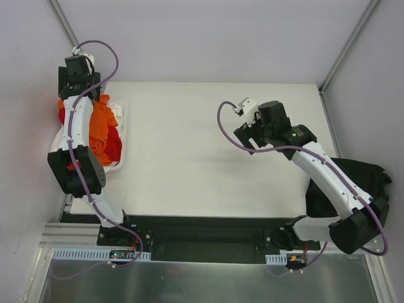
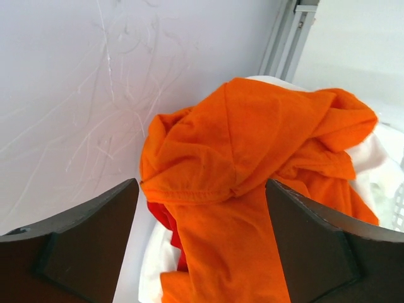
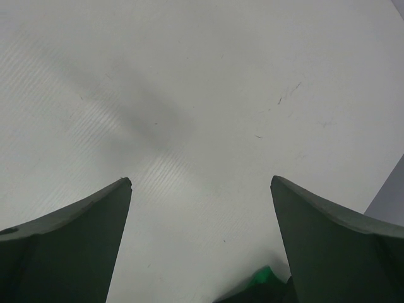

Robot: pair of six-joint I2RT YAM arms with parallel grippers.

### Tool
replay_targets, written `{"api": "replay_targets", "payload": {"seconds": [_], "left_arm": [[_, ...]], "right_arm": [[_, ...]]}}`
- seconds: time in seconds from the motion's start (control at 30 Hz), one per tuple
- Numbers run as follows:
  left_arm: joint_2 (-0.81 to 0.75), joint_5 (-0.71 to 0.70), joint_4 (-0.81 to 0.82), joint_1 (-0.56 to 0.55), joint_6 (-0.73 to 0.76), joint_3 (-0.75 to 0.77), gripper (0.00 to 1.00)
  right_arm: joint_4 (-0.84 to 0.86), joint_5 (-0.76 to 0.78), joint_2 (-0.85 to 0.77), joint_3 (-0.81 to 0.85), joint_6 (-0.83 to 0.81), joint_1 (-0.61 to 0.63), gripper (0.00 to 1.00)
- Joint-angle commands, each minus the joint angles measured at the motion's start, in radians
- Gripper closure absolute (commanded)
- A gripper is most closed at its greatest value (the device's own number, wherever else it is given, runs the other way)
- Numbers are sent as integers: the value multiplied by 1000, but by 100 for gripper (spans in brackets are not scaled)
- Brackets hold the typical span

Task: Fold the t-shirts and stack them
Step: Grab crumpled tshirt from bin with the left arm

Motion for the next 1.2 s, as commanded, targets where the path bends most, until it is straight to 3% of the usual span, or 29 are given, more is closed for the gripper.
{"api": "replay_targets", "payload": {"seconds": [0.0,0.07,0.4,0.63,0.77,1.07,1.17], "left_arm": [[52,-29,52,23,23,63,21],[75,-23,52,26,23,72,26],[129,11,54,26,-9,91,33],[75,69,54,28,-40,35,58],[22,83,55,26,-31,11,81],[-87,160,51,-7,9,-20,79],[-131,172,43,-49,6,14,89]], "right_arm": [[-13,-21,9,30,16,-1,4],[-17,-24,12,31,15,1,4],[-24,-30,17,27,10,1,4],[-29,-42,44,34,13,1,4],[-36,-47,60,44,12,8,4],[-50,-48,81,59,10,27,4],[-53,-48,81,57,9,31,4]]}}
